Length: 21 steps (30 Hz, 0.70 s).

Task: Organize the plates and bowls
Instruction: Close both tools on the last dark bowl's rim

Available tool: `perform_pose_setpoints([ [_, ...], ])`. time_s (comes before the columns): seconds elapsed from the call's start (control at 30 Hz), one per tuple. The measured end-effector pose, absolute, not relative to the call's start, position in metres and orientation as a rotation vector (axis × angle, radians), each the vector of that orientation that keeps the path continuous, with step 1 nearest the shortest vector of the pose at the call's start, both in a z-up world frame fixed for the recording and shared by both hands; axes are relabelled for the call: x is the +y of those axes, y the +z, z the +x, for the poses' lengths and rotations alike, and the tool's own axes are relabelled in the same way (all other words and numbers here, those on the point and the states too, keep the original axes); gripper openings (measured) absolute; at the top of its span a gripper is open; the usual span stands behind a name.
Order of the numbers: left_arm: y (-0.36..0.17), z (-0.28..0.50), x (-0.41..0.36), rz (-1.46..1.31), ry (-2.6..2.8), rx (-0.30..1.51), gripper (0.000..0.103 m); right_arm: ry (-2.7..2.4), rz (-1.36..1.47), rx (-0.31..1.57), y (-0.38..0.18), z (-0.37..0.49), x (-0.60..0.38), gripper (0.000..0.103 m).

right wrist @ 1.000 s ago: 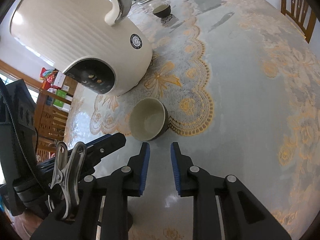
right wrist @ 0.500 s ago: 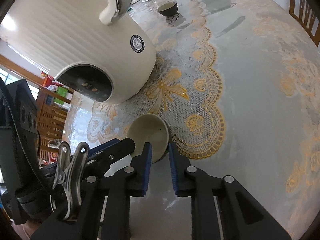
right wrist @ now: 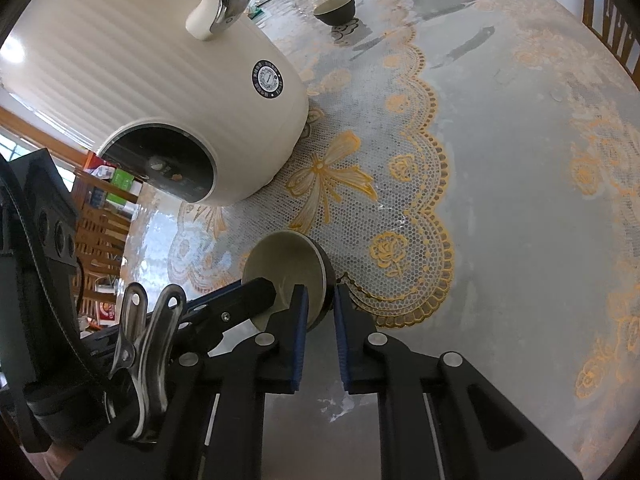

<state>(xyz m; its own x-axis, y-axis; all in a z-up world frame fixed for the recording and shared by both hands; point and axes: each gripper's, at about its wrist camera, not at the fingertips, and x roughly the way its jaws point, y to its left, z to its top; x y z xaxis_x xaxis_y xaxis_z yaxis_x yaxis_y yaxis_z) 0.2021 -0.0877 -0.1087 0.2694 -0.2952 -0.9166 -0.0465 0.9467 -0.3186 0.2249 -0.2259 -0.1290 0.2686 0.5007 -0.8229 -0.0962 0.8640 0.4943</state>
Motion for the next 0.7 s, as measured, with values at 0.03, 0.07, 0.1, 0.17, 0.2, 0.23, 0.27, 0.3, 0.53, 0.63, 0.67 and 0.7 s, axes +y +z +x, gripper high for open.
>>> perform_pose_setpoints([
  [0.03, -0.108, 0.201, -0.087, -0.306, -0.171, 1.292, 0.008, 0.417, 0.382, 1.242, -0.129, 0.224, -0.226, 0.016],
  [0.07, -0.108, 0.201, -0.087, -0.304, -0.171, 1.291, 0.008, 0.418, 0.382, 1.242, -0.129, 0.224, -0.225, 0.016],
  [0.1, -0.107, 0.2, -0.087, -0.304, -0.171, 1.29, 0.008, 0.419, 0.382, 1.242, -0.129, 0.224, -0.225, 0.016],
  [0.17, -0.105, 0.199, -0.087, -0.304, -0.17, 1.288, 0.007, 0.42, 0.384, 1.24, -0.127, 0.222, -0.224, 0.016],
  [0.2, -0.104, 0.198, -0.087, -0.304, -0.17, 1.287, 0.008, 0.42, 0.384, 1.239, -0.126, 0.221, -0.224, 0.016],
  [0.23, -0.103, 0.196, -0.086, -0.303, -0.17, 1.284, 0.008, 0.42, 0.384, 1.238, -0.126, 0.22, -0.223, 0.016],
  [0.27, -0.102, 0.195, -0.085, -0.303, -0.17, 1.282, 0.008, 0.42, 0.384, 1.238, -0.125, 0.219, -0.223, 0.016],
  [0.3, -0.101, 0.195, -0.085, -0.302, -0.17, 1.281, 0.008, 0.42, 0.385, 1.238, -0.124, 0.219, -0.223, 0.016],
  [0.53, -0.093, 0.186, -0.084, -0.298, -0.167, 1.27, 0.008, 0.424, 0.386, 1.231, -0.118, 0.21, -0.218, 0.016],
  [0.63, -0.091, 0.18, -0.082, -0.297, -0.165, 1.264, 0.008, 0.426, 0.388, 1.23, -0.116, 0.205, -0.217, 0.016],
  [0.67, -0.089, 0.177, -0.082, -0.297, -0.164, 1.262, 0.008, 0.427, 0.388, 1.229, -0.116, 0.203, -0.217, 0.016],
  [0.7, -0.088, 0.175, -0.081, -0.297, -0.163, 1.261, 0.008, 0.428, 0.389, 1.228, -0.115, 0.201, -0.217, 0.016],
])
